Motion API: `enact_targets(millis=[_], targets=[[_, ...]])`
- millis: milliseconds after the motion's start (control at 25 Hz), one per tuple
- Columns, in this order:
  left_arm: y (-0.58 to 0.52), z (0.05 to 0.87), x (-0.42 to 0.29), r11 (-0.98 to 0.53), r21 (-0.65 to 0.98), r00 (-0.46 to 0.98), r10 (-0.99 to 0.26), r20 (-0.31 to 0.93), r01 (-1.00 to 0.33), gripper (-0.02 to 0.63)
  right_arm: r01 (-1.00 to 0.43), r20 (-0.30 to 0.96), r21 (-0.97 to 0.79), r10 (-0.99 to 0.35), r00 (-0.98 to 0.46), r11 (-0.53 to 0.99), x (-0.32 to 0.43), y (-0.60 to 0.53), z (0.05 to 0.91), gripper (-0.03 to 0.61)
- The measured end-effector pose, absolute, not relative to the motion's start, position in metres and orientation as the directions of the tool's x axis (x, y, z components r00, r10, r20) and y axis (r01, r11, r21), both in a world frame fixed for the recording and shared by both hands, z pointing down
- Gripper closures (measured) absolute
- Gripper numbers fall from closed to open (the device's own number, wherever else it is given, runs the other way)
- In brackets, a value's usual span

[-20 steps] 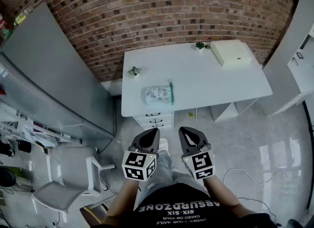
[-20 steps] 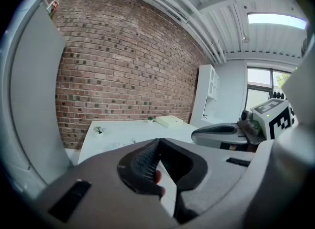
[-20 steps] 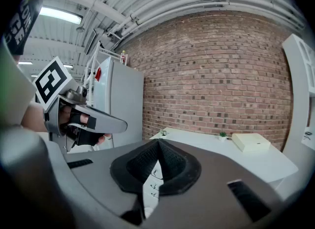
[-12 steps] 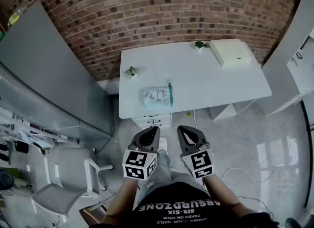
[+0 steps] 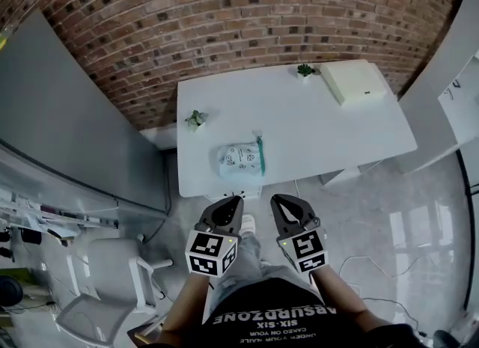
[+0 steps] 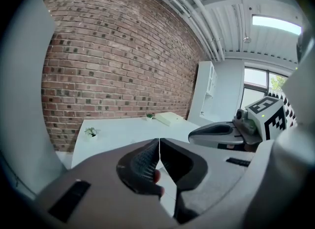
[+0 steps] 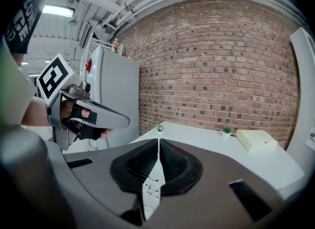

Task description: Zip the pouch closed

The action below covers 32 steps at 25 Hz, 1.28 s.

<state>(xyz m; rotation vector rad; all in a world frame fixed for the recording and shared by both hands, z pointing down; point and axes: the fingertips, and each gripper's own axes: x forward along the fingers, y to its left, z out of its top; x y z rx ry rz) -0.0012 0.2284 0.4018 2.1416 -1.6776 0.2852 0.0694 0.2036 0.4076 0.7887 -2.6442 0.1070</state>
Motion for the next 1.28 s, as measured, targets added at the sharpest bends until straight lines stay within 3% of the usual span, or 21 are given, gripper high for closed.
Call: enact_targets(millis=[120, 240, 360, 520, 1280], targets=[[0.21, 0.405, -0.013, -0.202, 0.191, 0.264, -0.879, 0.398, -0.961, 0.606, -0.539, 0.404, 0.025, -0.502, -0.765, 0.842, 0.058, 0.189, 0.415, 0.567], [0.194, 0.405, -0.029, -0.188, 0.195, 0.252, -0.886, 0.388, -0.963, 0.597, -0.541, 0.429, 0.031, -0.5, -0.752, 0.841, 0.049, 0.173, 0.419, 0.514], [0.178, 0.405, -0.04, -0.199, 0.192, 0.26, -0.887, 0.382, -0.961, 0.521, -0.54, 0.433, 0.038, -0.501, -0.749, 0.841, 0.041, 0.158, 0.419, 0.498], [0.161, 0.406, -0.051, -0.214, 0.166, 0.264, -0.88, 0.395, -0.963, 0.493, -0.541, 0.438, 0.044, -0.503, -0.745, 0.84, 0.032, 0.138, 0.418, 0.471], [0.097, 0.424, -0.087, -0.277, 0.19, 0.335, -0.824, 0.458, -0.942, 0.488, -0.543, 0.505, 0.071, -0.5, -0.703, 0.836, 0.007, 0.073, 0.437, 0.466]])
